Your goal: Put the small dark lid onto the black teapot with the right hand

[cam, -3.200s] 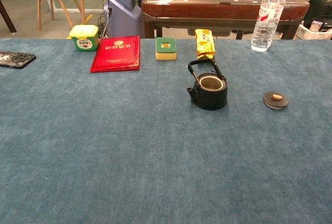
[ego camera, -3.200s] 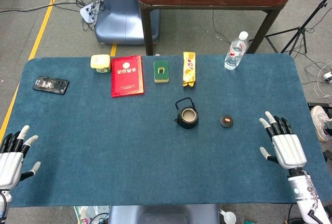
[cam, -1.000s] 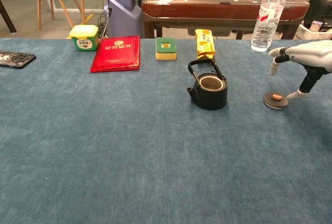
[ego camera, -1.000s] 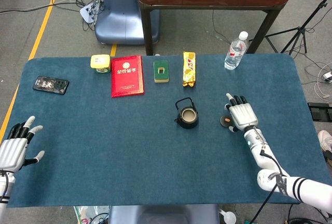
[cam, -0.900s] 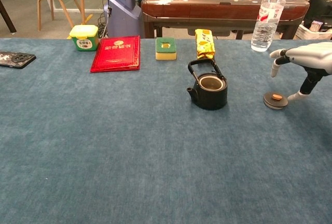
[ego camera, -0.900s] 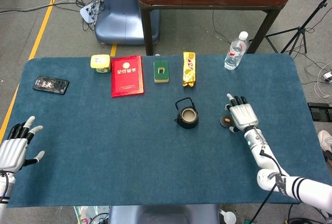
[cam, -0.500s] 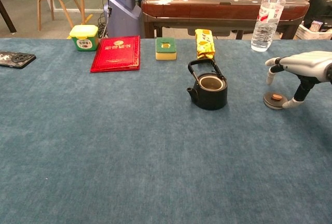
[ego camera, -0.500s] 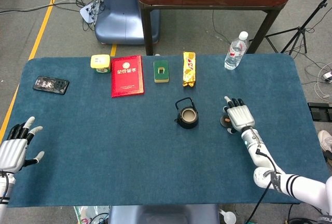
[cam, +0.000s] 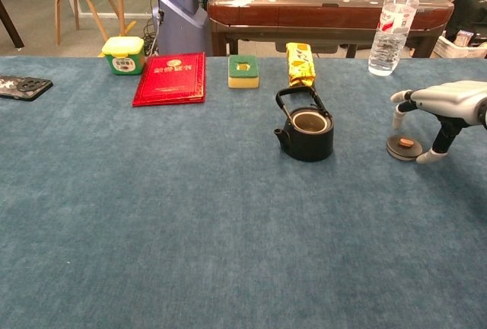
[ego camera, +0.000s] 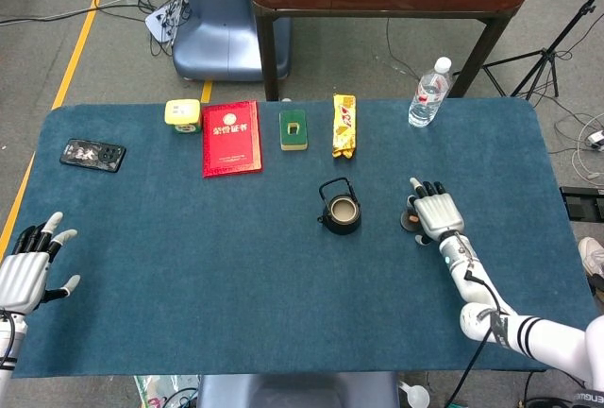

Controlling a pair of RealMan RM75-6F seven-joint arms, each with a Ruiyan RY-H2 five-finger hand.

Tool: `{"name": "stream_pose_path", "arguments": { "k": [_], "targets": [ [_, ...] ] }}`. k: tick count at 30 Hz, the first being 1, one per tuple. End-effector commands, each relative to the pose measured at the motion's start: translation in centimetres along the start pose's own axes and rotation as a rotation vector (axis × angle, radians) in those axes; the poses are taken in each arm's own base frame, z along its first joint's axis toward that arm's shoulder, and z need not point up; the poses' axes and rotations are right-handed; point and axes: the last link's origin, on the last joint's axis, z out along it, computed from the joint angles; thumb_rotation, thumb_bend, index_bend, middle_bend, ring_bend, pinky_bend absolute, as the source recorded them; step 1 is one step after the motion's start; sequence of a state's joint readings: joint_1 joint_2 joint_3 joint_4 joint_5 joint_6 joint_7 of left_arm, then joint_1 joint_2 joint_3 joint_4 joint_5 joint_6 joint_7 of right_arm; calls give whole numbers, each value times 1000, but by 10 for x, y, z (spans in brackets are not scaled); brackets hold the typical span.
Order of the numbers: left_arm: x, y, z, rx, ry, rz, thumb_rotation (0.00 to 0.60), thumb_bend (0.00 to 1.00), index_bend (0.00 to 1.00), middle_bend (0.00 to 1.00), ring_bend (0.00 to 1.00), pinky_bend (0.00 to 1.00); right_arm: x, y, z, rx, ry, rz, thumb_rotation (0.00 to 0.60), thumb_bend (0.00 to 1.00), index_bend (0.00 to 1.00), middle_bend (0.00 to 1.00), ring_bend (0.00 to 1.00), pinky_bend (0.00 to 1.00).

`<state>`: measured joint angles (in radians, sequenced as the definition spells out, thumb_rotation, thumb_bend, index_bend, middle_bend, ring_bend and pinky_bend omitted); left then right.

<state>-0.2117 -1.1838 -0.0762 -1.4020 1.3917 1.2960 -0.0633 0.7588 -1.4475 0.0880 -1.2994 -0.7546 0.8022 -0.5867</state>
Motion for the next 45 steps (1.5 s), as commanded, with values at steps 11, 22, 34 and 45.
{"name": "stream_pose_path", "arguments": {
  "k": [11,22,34,45],
  "targets": [
    [-2,-4,0,7,-3,-1,600,258,203,0,0,0,-2,-3,8,3,-9,0,600,207,285,0,0,0],
    [-4,-8,2,8,-9,-5,600,258,203,0,0,0,-3,-5,13,2,-14,-7,600,207,286,0,0,0],
    [-5,-11,2,4,-5,-11,600,258,203,0,0,0,-4,-6,14,-6,-16,-14,600,207,347,0,0,0],
    [-6,-13,1,-3,4,-19,600,258,201,0,0,0,-3,-8,16,-6,-16,-19,600,207,372,0,0,0]
  ]
}}
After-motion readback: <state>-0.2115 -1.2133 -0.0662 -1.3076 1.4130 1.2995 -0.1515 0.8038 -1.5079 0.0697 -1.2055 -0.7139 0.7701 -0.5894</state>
